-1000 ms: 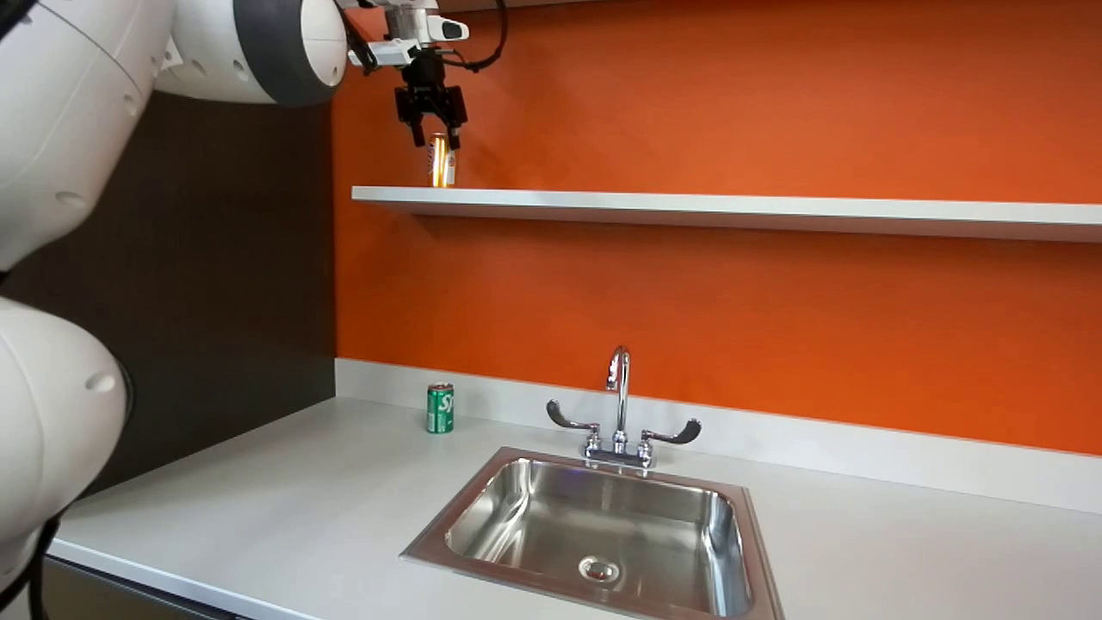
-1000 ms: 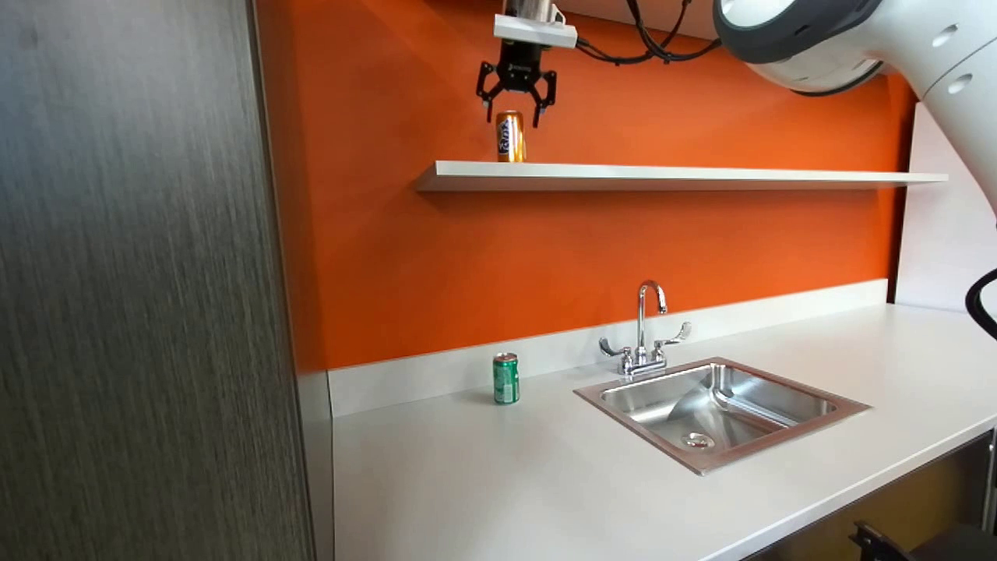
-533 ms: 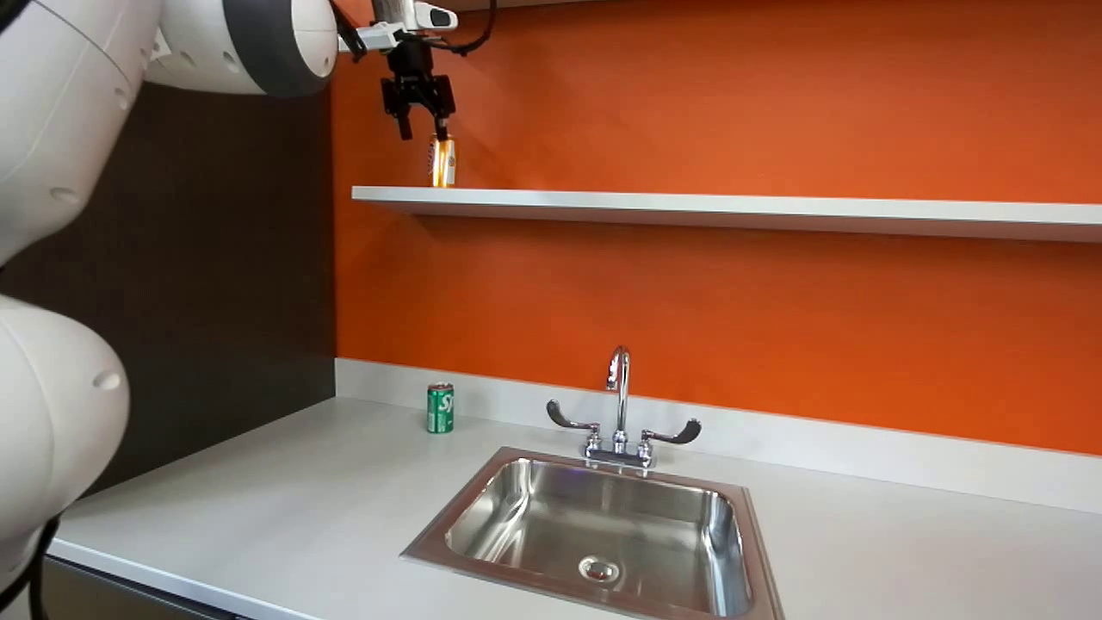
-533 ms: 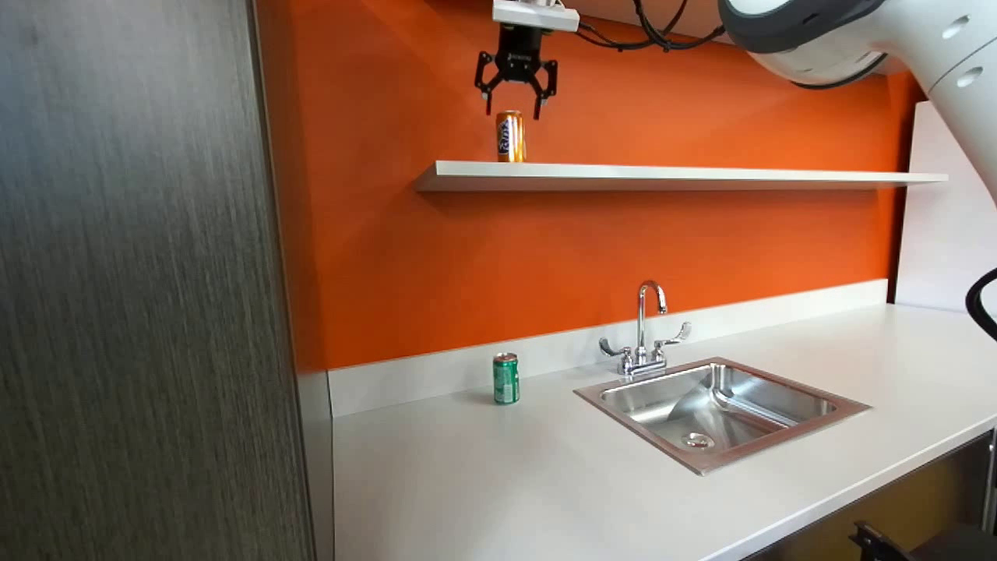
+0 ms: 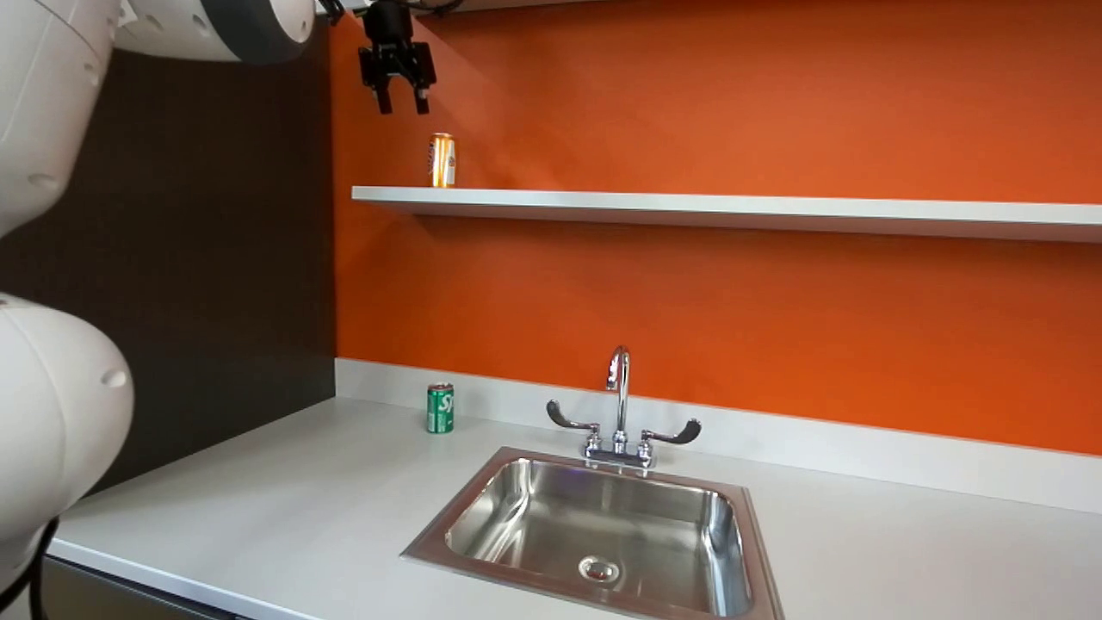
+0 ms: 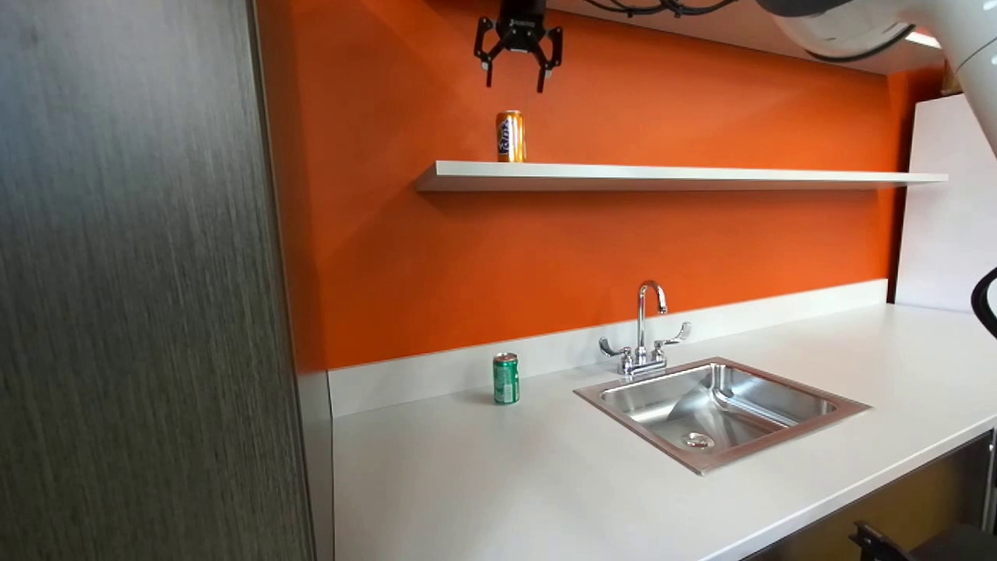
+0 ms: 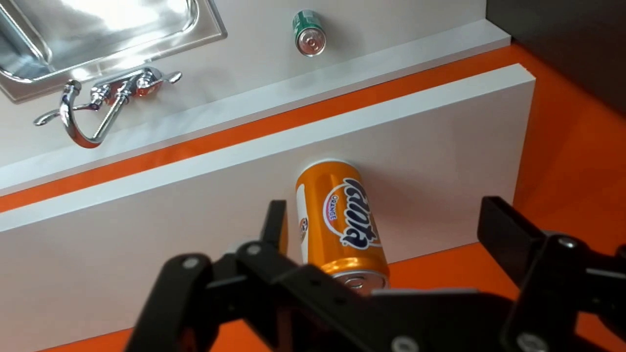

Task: Put the orange can on the bottom shelf

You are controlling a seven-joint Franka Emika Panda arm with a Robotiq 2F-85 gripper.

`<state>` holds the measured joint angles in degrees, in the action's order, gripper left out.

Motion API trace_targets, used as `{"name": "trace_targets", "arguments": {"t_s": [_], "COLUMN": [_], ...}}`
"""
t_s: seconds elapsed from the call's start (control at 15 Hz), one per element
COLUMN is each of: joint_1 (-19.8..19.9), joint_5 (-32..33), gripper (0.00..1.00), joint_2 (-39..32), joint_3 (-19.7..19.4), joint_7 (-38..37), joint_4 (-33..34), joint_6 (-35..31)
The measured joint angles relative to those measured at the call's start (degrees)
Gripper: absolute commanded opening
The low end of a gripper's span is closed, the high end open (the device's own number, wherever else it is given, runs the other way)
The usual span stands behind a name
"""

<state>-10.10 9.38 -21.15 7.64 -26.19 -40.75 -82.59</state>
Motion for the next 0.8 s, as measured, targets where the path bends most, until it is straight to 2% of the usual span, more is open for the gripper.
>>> {"name": "trace_targets", "arguments": {"t_s": [0.27,0.8], "joint_1": [-0.3,2.0], "joint_5": [-0.7,-9.4], "gripper": [1.0,1.0], "joint_2": [5.2,17.4], "joint_3": [0.0,-1.3], "joint_7": [-1.0,-1.1], "joint_4": [-6.3,-27.9], "joint_6": [1.4,0.0]}}
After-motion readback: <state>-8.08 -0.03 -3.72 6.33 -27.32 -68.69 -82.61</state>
